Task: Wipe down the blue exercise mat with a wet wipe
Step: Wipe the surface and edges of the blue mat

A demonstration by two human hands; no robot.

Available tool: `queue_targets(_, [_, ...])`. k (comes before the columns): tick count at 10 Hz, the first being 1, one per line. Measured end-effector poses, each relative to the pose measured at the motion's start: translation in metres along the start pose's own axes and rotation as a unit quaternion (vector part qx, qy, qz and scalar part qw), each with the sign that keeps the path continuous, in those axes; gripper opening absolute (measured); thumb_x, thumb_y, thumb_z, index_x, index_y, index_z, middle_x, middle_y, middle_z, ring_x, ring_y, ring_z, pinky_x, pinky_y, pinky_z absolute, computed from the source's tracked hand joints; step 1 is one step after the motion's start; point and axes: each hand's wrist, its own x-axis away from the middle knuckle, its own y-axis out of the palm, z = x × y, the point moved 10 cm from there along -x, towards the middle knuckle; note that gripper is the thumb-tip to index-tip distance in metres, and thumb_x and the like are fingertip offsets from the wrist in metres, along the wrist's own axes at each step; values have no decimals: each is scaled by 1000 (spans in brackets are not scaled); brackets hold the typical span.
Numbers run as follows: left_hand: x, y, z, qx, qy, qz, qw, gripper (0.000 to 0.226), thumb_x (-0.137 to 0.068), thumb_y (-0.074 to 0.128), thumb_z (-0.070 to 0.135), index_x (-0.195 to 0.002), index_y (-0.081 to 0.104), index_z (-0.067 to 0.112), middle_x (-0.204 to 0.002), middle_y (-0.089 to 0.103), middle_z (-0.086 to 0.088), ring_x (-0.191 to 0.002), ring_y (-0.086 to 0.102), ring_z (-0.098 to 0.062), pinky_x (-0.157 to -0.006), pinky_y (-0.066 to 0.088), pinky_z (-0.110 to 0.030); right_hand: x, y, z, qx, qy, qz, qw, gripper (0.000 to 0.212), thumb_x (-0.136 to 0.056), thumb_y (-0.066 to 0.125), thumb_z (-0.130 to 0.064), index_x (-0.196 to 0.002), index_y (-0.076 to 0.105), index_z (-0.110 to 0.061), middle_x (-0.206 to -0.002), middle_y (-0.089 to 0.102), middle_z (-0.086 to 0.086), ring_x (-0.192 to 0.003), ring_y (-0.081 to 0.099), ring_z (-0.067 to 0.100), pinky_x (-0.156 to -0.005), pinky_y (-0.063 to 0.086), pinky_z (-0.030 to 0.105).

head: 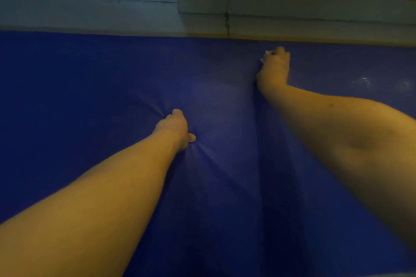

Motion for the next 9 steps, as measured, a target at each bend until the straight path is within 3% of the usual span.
queue_targets(1, [0,0,0,-2,-3,0,1000,84,-89,72,45,-146,24,8,-138,48,-16,-122,52,-39,-96,49,-49,32,16,-55,-107,13,3,994,26,-86,53,3,-110,62,3,-123,51,26,-114,49,37,-99,42,40])
queue_targets(2, [1,-3,0,-4,-5,7,1000,82,-89,72,43,-146,26,7,-138,49,-16,-122,52,-39,-94,49,-47,100,30,-153,-162,-169,-45,971,24,-81,51,10,-98,65,2,-108,54,20,-100,50,30,-95,41,29])
queue_targets(3, [1,-3,1,-19,-10,8,1000,83,-88,73,44,-147,26,7,-141,48,-16,-125,52,-38,-95,47,-46,126,47,-189,-165,-278,-70,944,26,-87,57,10,-111,66,4,-112,57,21,-113,53,43,-105,45,43])
queue_targets(4, [1,-3,0,-13,-12,6,1000,80,-88,73,44,-144,29,8,-139,49,-15,-122,53,-38,-92,48,-45,107,41,-177,-129,-273,-37,953,14,-92,60,-1,-102,70,-1,-113,58,16,-97,53,38,-83,49,47])
queue_targets(5, [-1,-3,1,-11,-10,5,1000,79,-88,73,45,-142,30,8,-138,50,-15,-122,53,-38,-91,47,-46,87,33,-160,-96,-289,-15,952,6,-89,65,-4,-91,69,-8,-111,62,9,-93,52,32,-72,42,38])
queue_targets(6, [-2,-2,2,-14,-11,2,1000,84,-88,72,46,-146,26,6,-139,48,-16,-123,52,-39,-94,49,-47,72,33,-155,-63,-316,-51,945,16,-80,65,7,-86,68,-7,-104,64,12,-90,55,34,-76,48,41])
queue_targets(7, [-2,0,2,-8,-3,3,1000,84,-88,72,47,-145,26,6,-140,48,-16,-124,52,-40,-96,48,-48,13,18,-87,20,-169,-21,985,27,-89,56,2,-109,71,-5,-120,61,18,-112,54,36,-92,44,40])
queue_targets(8, [0,-1,1,-7,1,3,1000,85,-89,72,45,-147,23,6,-143,45,-17,-128,49,-40,-99,46,-49,-29,3,-7,127,-7,-10,992,30,-99,49,-7,-124,65,-4,-134,52,19,-125,45,36,-100,39,39])
queue_targets(9, [-2,-3,1,-9,1,6,1000,83,-89,72,45,-145,26,6,-142,46,-17,-127,49,-39,-99,46,-48,-35,5,-4,108,70,5,992,33,-103,49,-19,-131,60,-5,-142,49,17,-132,41,35,-104,37,36])
